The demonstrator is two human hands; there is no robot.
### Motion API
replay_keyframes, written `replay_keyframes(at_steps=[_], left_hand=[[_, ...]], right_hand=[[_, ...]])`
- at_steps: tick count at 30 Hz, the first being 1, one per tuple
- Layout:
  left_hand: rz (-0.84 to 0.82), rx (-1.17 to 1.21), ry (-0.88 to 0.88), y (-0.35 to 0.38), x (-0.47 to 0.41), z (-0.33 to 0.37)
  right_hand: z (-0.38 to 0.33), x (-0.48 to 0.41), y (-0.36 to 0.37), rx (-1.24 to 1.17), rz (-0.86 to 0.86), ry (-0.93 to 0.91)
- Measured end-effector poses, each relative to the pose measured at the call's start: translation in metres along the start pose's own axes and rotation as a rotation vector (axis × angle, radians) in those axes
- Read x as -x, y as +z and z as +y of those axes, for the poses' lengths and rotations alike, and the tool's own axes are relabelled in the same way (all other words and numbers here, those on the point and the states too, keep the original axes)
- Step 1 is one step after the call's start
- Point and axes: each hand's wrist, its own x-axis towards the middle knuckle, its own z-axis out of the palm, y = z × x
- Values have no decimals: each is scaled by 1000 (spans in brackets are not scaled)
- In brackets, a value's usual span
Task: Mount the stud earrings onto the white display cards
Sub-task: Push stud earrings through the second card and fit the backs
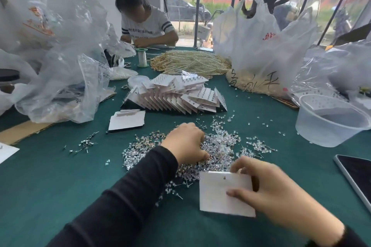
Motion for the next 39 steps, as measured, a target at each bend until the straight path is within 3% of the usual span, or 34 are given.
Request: replay_keyframes(at_steps=[5, 8, 17, 22, 27, 36, 39], left_hand=[[102, 235, 10, 9, 1, -6], [125, 336, -17, 8, 3, -9], [196, 532, -4, -3, 11, -18], [308, 606, 135, -5, 15, -4], [370, 435, 200, -1, 14, -1], [390, 390, 177, 0, 15, -1], [425, 251, 175, 1, 16, 0]], right_hand=[[8, -57, -42, -617, 374, 44], [16, -72, -29, -769, 491, 75], [28, -71, -6, -674, 478, 55], [19, -65, 3, -651, 432, -12], [11, -60, 5, -648, 437, -74], [10, -57, 2, -668, 439, -66], [8, -56, 3, -678, 426, -72]])
